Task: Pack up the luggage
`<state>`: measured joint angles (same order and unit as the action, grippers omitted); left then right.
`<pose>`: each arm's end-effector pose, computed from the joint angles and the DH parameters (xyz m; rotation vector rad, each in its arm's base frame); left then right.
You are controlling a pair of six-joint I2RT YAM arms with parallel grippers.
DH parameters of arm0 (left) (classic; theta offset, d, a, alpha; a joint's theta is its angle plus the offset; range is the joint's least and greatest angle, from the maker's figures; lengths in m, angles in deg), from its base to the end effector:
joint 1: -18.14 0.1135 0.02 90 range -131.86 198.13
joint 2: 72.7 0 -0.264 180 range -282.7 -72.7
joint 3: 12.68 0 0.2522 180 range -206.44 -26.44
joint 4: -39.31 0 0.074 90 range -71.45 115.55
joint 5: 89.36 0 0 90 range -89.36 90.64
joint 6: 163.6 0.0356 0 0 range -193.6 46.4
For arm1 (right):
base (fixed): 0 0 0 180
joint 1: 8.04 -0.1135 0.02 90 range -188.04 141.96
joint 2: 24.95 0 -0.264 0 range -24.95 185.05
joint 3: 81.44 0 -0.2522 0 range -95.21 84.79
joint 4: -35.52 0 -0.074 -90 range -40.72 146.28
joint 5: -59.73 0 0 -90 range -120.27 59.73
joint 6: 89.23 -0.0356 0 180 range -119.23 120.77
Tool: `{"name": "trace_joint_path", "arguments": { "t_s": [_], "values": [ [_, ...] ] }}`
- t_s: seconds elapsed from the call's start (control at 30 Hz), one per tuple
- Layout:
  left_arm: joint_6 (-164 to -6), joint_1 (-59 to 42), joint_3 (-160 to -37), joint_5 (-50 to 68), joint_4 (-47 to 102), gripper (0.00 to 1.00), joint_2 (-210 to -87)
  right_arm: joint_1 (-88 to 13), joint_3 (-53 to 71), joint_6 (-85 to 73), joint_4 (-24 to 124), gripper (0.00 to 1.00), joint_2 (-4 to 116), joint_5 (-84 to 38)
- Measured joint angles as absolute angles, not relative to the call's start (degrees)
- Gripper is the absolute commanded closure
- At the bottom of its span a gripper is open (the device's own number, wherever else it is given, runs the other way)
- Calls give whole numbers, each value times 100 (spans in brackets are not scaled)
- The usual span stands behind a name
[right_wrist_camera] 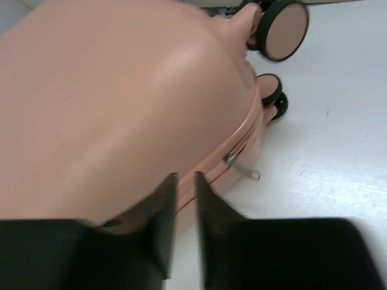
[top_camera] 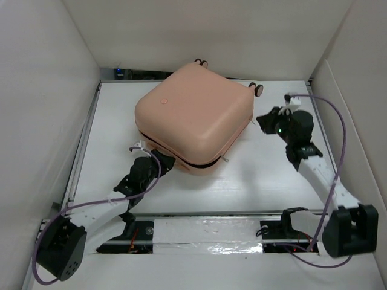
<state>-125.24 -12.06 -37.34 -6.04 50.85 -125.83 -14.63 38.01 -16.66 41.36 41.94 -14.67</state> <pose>0.1645 -0.0909 0.1726 -0.4472 1.9073 -0.8635 0.2700 0.0408 0.3056 -0.0281 1.8078 0.5426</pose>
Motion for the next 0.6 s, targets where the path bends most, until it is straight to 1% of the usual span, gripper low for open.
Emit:
{"name": "trace_joint_path", "arguments": {
  "t_s": [0.03, 0.07, 0.1, 0.13, 0.17, 0.2, 0.23, 0.27, 0.3, 0.33, 0.37, 0.47, 0.57, 0.6],
  "values": [
    [-12467, -1228, -3751, -586, 4980, 55, -12430, -1531, 4192, -1699, 4077, 100, 3792, -1435],
    [-12410, -1245, -3760, -582, 4825, 58, -12255, -1684, 4610, -1731, 4031, 100, 3366, -1395],
    [-12379, -1254, -3760, -584, 4678, 63, -12069, -1882, 5012, -1755, 3954, 100, 2972, -1330],
    [-12347, -1256, -3760, -584, 4567, 67, -11868, -2143, 5359, -1762, 3878, 100, 2647, -1260],
    [-12318, -1256, -3760, -588, 4458, 73, -11678, -2429, 5622, -1764, 3893, 100, 2376, -1227],
    [-12290, -1256, -3760, -584, 4366, 82, -11470, -2733, 5836, -1749, 3985, 98, 2153, -1223],
    [-12261, -1256, -3760, -569, 4296, 84, -11286, -3006, 5995, -1734, 4048, 81, 1982, -1238],
    [-12220, -1254, -3760, -536, 4232, 86, -11151, -3270, 6109, -1705, 4158, 71, 1842, -1264],
    [-12202, -1256, -3760, -488, 4178, 90, -11085, -3465, 6166, -1712, 4236, 64, 1770, -1306],
    [-12178, -1261, -3760, -418, 4145, 91, -11070, -3657, 6201, -1701, 4271, 54, 1735, -1373],
    [-12159, -1269, -3762, -326, 4134, 92, -11081, -3797, 6210, -1686, 4295, 52, 1746, -1424],
    [-12047, -1335, -3852, 2, 4040, 93, -11332, -4184, 6181, -1581, 4252, 50, 2035, -1575],
    [-11894, -1648, -4073, 118, 3911, 93, -11662, -4422, 6065, -1443, 4254, 49, 2603, -1754],
    [-11835, -1816, -4158, 104, 3843, 91, -11710, -4472, 6017, -1401, 4267, 49, 2774, -1828]
  ]
}}
